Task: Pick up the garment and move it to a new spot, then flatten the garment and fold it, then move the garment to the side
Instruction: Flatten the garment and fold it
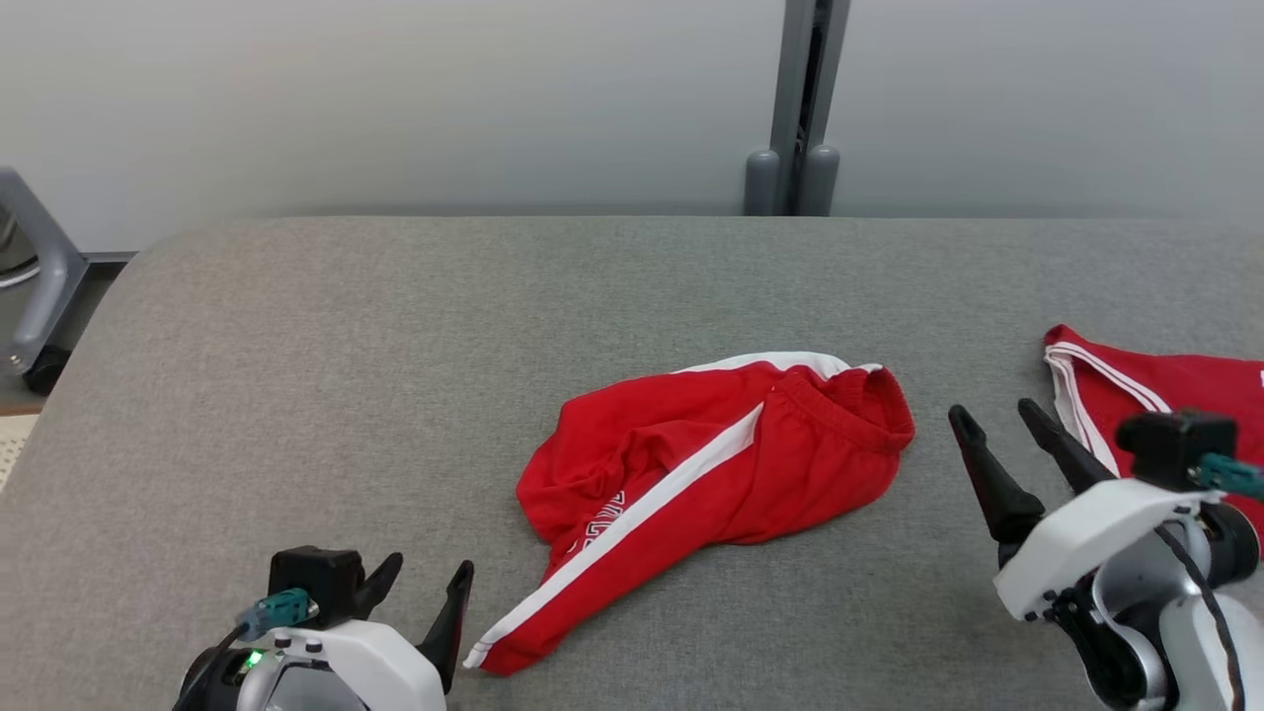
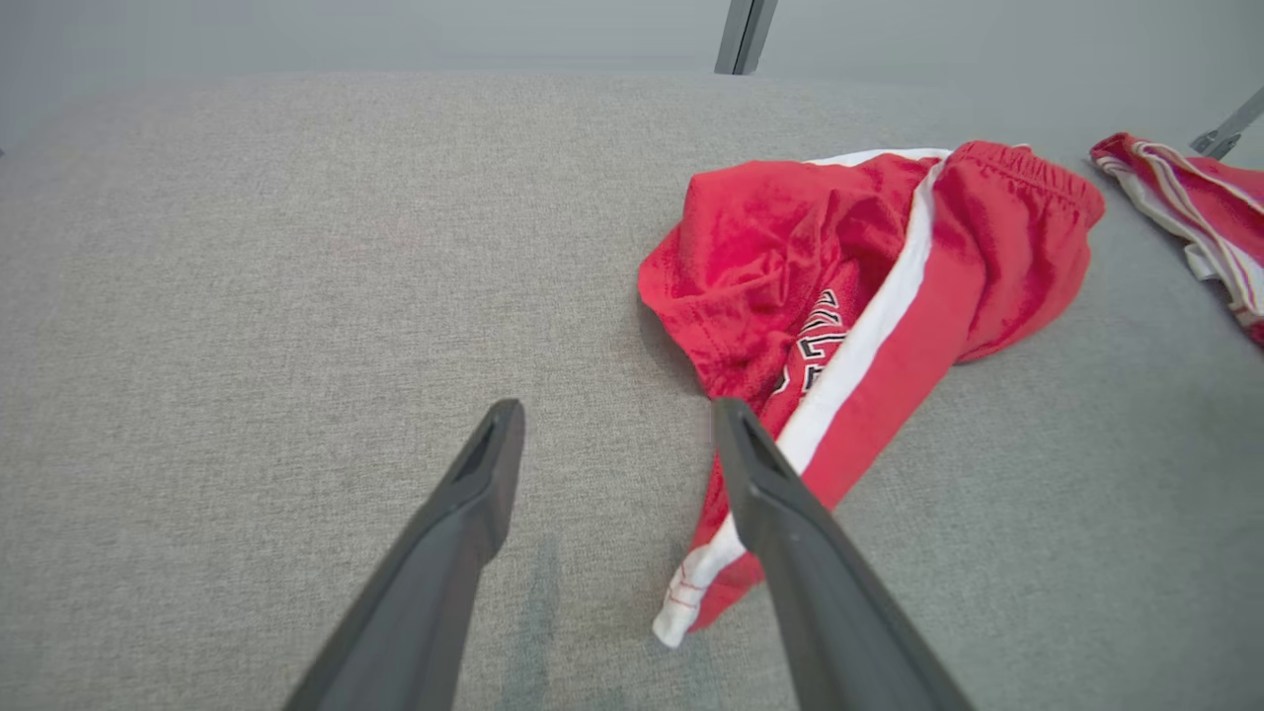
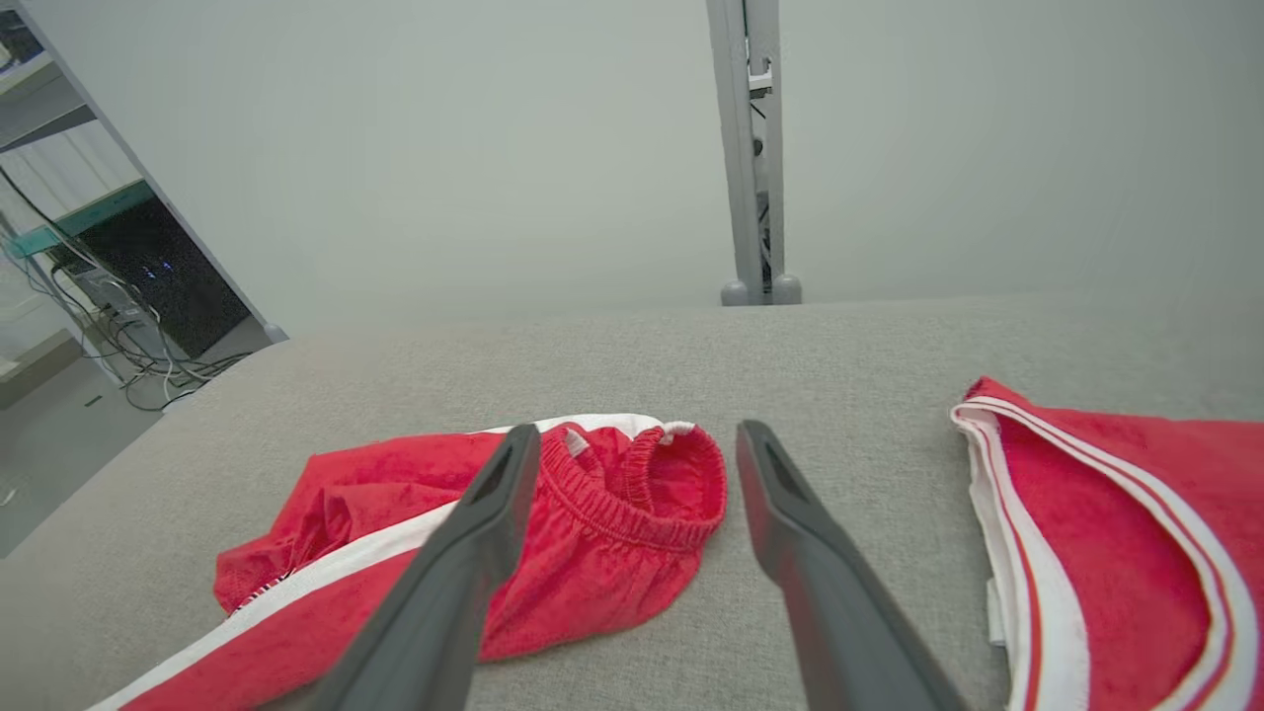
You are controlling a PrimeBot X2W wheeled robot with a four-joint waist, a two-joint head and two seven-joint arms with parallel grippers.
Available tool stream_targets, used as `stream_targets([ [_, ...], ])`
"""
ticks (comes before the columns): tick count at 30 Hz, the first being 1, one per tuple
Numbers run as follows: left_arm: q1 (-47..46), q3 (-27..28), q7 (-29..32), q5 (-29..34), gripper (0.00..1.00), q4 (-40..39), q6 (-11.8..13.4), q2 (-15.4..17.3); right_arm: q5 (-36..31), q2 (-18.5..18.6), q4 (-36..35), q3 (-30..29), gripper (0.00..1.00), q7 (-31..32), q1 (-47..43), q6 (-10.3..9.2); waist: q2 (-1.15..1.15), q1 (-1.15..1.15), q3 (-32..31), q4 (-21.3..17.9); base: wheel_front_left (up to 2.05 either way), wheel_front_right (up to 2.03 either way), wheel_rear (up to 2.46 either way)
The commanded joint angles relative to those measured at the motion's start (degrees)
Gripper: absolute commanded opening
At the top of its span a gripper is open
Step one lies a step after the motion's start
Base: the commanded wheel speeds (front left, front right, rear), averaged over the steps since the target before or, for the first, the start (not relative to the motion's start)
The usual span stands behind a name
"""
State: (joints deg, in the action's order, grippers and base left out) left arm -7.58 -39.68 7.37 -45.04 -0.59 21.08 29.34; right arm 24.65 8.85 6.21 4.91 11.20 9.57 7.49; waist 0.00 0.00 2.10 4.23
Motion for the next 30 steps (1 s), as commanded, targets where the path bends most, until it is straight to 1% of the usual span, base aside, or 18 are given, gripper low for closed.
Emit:
stream_targets([
  [1,0.0,0.3,-0.4,-0.2,1.00,-0.1,0.2,-0.3,0.2,0.8,1.1,0.7,1.00,0.8,1.4,0.01,0.00,0.00,0.3,1.1,0.00,0.00,0.00],
  [3,-0.2,0.0,-1.0,-0.2,1.00,0.0,0.0,-1.0,1.8,0.7,3.8,2.3,1.00,2.3,5.1,0.01,0.00,0.00,0.9,2.1,0.00,0.00,0.00],
  [7,-1.4,-0.6,-1.3,-0.1,1.00,0.5,-0.7,-2.3,4.5,1.6,11.7,5.4,1.00,6.6,13.1,0.01,0.00,0.00,2.5,4.4,0.00,0.00,0.00],
  [12,-3.0,-1.4,-1.5,0.2,1.00,2.2,-1.7,-4.1,7.5,2.4,23.3,7.9,1.00,14.5,22.0,0.01,0.00,0.00,4.4,7.8,0.00,0.00,0.00],
  [15,-3.7,-1.8,-1.9,0.1,1.00,3.2,-2.1,-5.0,8.4,2.7,28.9,8.3,1.00,18.0,25.9,0.01,0.00,0.00,5.0,9.7,0.00,0.00,0.00],
  [19,-3.9,-2.2,-2.1,-0.2,1.00,4.6,-2.5,-5.8,9.0,2.6,35.6,8.6,1.00,21.8,28.7,0.01,0.00,0.00,5.1,11.6,0.00,0.00,0.00],
  [22,-4.1,-2.2,-2.3,-0.3,1.00,5.1,-2.8,-6.0,9.7,2.0,37.9,9.2,1.00,21.9,30.2,0.01,0.00,0.00,5.0,12.5,0.00,0.00,0.00],
  [23,-4.1,-2.2,-2.4,-0.3,1.00,5.3,-2.8,-6.0,10.0,1.8,38.6,9.4,0.47,22.1,30.1,0.01,0.00,0.00,4.9,12.6,0.00,0.00,0.00],
  [24,-4.0,-2.1,-2.5,-0.4,1.00,5.4,-2.7,-6.0,10.2,1.8,39.1,9.8,0.29,22.2,29.9,0.01,0.00,0.00,4.8,12.7,0.00,0.00,0.00],
  [25,-3.8,-2.2,-2.4,-0.5,1.00,5.5,-2.7,-6.0,10.3,1.9,39.4,9.9,0.00,22.0,29.8,0.01,0.00,0.00,4.7,12.6,0.00,0.00,0.00],
  [27,-3.4,-2.3,-2.1,-0.8,1.00,5.7,-2.7,-5.9,11.0,1.8,39.5,11.3,0.00,21.6,29.3,0.01,0.00,0.00,4.3,12.4,0.00,0.00,0.00],
  [30,-2.6,-2.0,-2.2,-0.9,1.00,5.8,-2.2,-5.5,13.0,1.7,37.3,13.0,0.00,20.6,28.1,0.01,0.00,0.00,3.3,11.2,0.00,0.00,0.00],
])
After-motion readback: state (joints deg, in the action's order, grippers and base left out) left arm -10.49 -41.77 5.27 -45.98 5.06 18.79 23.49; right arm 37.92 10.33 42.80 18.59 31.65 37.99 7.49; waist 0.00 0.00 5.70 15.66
